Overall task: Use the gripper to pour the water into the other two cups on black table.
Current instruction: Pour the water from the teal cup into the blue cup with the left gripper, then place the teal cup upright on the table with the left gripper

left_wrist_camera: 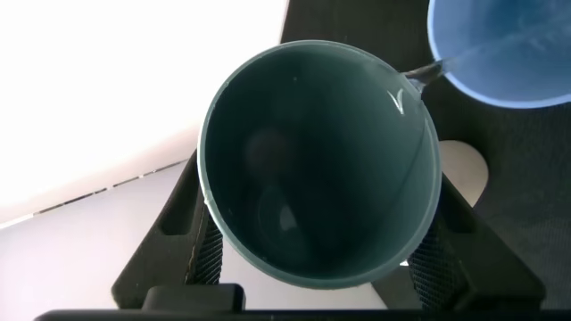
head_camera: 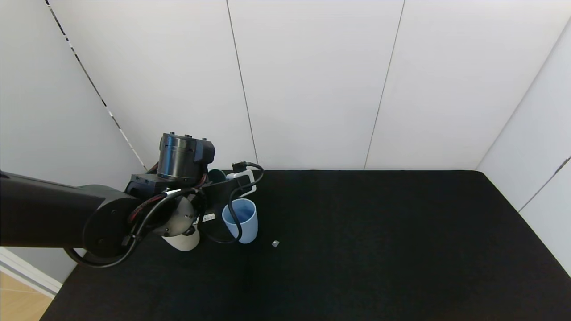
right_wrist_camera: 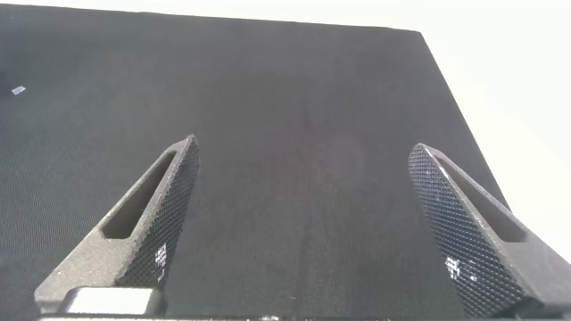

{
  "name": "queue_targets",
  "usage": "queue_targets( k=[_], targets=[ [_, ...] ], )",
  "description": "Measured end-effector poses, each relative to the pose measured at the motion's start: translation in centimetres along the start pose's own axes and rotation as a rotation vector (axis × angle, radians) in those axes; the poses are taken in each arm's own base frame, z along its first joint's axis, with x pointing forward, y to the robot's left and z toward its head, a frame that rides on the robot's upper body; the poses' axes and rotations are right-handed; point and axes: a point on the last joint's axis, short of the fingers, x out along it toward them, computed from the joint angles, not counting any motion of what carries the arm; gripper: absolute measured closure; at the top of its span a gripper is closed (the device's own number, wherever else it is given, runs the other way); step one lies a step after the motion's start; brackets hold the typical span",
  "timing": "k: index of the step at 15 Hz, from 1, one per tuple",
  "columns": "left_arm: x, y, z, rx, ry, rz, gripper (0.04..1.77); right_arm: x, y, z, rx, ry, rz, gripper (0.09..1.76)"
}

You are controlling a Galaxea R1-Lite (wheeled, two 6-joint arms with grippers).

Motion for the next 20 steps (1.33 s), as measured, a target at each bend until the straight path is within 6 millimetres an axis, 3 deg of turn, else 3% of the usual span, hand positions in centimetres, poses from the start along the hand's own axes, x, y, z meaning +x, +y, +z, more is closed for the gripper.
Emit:
queue_targets(
  k=[4, 10, 16, 20],
  targets=[
    [0.1, 0.2, -0.1, -0.108, -0.006, 0.001, 0.67, 0.0, 0.0, 0.0, 0.000, 0.000, 0.000, 0.14],
    [0.9, 2.3, 0.3, -0.369, -0.012, 0.048, 0.67, 0.0, 0.0, 0.0, 0.000, 0.000, 0.000, 0.14],
    [4.9, 3.9, 0.3, -0.644, -0.070, 0.023, 0.67, 0.0, 0.0, 0.0, 0.000, 0.000, 0.000, 0.14],
    [8.3, 4.8, 1.8, -0.870, -0.141, 0.001, 0.67, 0.0, 0.0, 0.0, 0.000, 0.000, 0.000, 0.14]
  ],
)
